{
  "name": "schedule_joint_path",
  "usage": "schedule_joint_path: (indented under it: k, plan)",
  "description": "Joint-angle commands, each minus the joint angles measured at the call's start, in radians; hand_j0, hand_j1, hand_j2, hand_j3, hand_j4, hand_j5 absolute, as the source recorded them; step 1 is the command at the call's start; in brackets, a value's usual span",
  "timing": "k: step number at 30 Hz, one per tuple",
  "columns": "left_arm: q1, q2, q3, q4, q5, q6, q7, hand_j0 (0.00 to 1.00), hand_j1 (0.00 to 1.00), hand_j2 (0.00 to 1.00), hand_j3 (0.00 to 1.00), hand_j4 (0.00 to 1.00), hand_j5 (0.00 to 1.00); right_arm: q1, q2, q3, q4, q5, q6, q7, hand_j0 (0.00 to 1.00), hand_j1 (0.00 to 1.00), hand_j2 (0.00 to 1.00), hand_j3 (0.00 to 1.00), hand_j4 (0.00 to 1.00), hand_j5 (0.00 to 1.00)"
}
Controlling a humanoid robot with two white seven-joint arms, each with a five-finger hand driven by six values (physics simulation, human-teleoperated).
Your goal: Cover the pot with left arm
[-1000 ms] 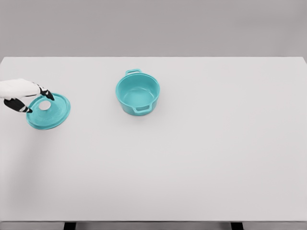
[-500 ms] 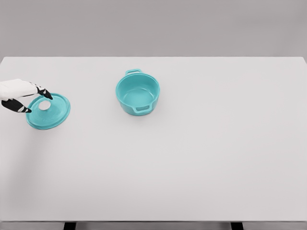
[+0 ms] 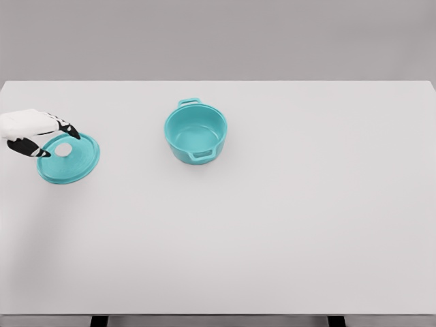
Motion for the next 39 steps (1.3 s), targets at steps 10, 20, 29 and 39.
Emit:
schedule_joint_path:
  k: [10, 20, 29, 39]
  plan:
    - [0.012, -0.016, 0.003, 0.004, 0.005, 0.003, 0.000, 0.75, 0.75, 0.75, 0.75, 0.75, 0.75, 0.000, 0.000, 0.000, 0.001, 0.000, 0.000, 0.000, 1.00, 1.00, 1.00, 1.00, 1.00, 1.00]
    - [0.012, -0.027, 0.003, 0.008, 0.000, 0.003, 0.000, 0.73, 0.73, 0.73, 0.73, 0.73, 0.73, 0.000, 0.000, 0.000, 0.001, 0.000, 0.000, 0.000, 1.00, 1.00, 1.00, 1.00, 1.00, 1.00]
    - [0.012, -0.031, 0.003, 0.014, -0.003, 0.003, 0.000, 0.70, 0.70, 0.70, 0.70, 0.70, 0.70, 0.000, 0.000, 0.000, 0.001, 0.000, 0.000, 0.000, 1.00, 1.00, 1.00, 1.00, 1.00, 1.00]
    - [0.021, -0.033, 0.010, 0.031, -0.003, 0.003, 0.000, 0.67, 0.67, 0.67, 0.67, 0.67, 0.67, 0.000, 0.000, 0.000, 0.001, 0.000, 0.000, 0.000, 1.00, 1.00, 1.00, 1.00, 1.00, 1.00]
